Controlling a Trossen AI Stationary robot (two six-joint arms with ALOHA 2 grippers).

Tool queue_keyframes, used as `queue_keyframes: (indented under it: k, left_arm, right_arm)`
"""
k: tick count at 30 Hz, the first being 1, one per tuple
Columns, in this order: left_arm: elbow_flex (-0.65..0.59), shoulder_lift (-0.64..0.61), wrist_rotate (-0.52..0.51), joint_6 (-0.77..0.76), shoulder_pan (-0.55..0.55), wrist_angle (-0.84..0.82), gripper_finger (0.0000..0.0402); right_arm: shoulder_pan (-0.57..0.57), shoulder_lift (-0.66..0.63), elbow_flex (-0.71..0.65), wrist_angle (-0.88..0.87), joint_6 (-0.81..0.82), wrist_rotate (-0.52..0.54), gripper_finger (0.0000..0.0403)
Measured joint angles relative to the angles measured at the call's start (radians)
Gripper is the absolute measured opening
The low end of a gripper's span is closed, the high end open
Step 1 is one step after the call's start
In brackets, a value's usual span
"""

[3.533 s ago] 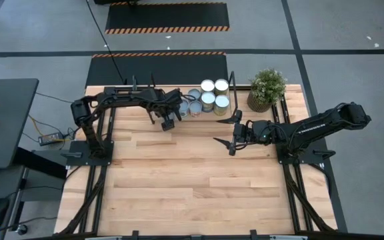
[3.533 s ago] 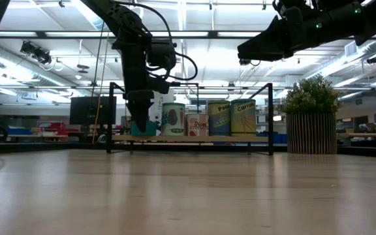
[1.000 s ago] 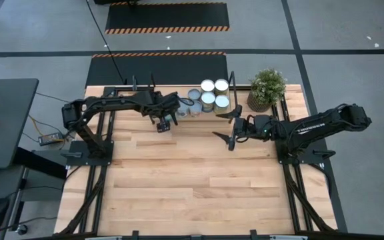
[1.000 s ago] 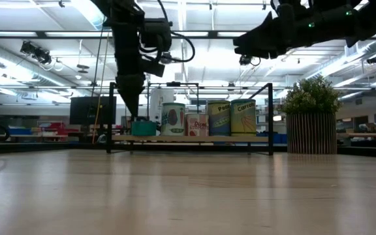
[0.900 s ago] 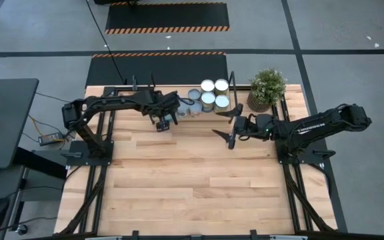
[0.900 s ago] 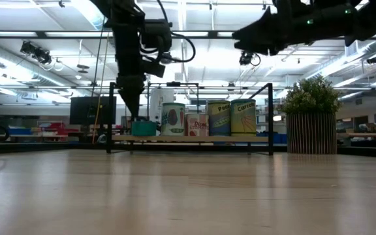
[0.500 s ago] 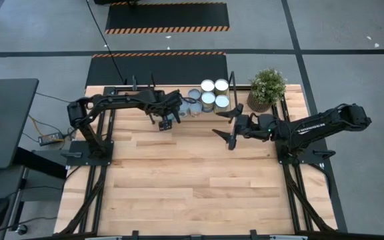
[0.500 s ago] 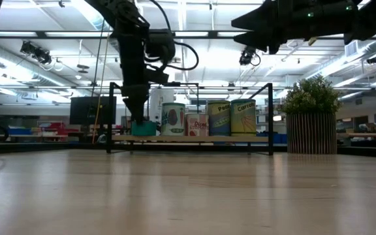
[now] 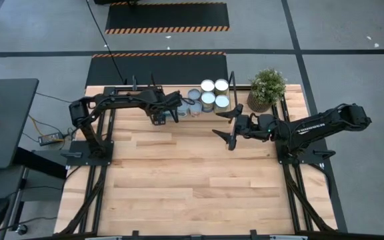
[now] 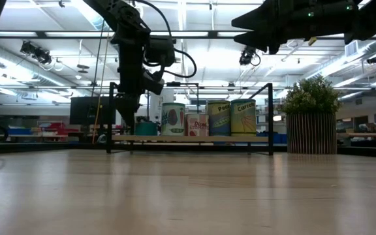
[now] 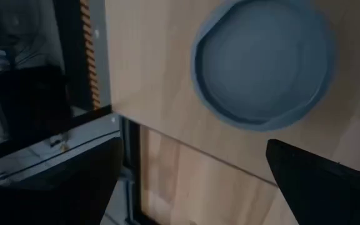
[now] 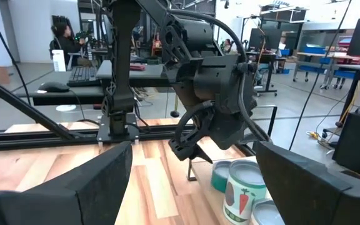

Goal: Pick and place cans onto a shelf
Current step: Put the green tuna can on the shelf

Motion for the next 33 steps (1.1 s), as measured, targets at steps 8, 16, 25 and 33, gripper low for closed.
queue_keyframes:
  k: [8, 16, 25, 33]
  left_arm:
    - [0.000, 0.000, 0.137, -0.053, -0.021, 0.008, 0.0400]
    - [0.000, -0.001, 0.324, -0.111, 0.047, 0.061, 0.0400]
    - [0.000, -0.001, 0.285, -0.097, 0.066, 0.188, 0.0400]
    - [0.000, -0.001, 0.268, -0.095, 0.106, 0.138, 0.0400]
  right_arm:
    - [0.001, 0.000, 0.000, -0.004, 0.003, 0.000, 0.0348]
    - [0.001, 0.000, 0.000, -0.009, 0.017, 0.000, 0.0348]
    - [0.001, 0.000, 0.000, -0.009, 0.018, 0.000, 0.0348]
    - [0.001, 0.000, 0.000, -0.009, 0.019, 0.000, 0.0348]
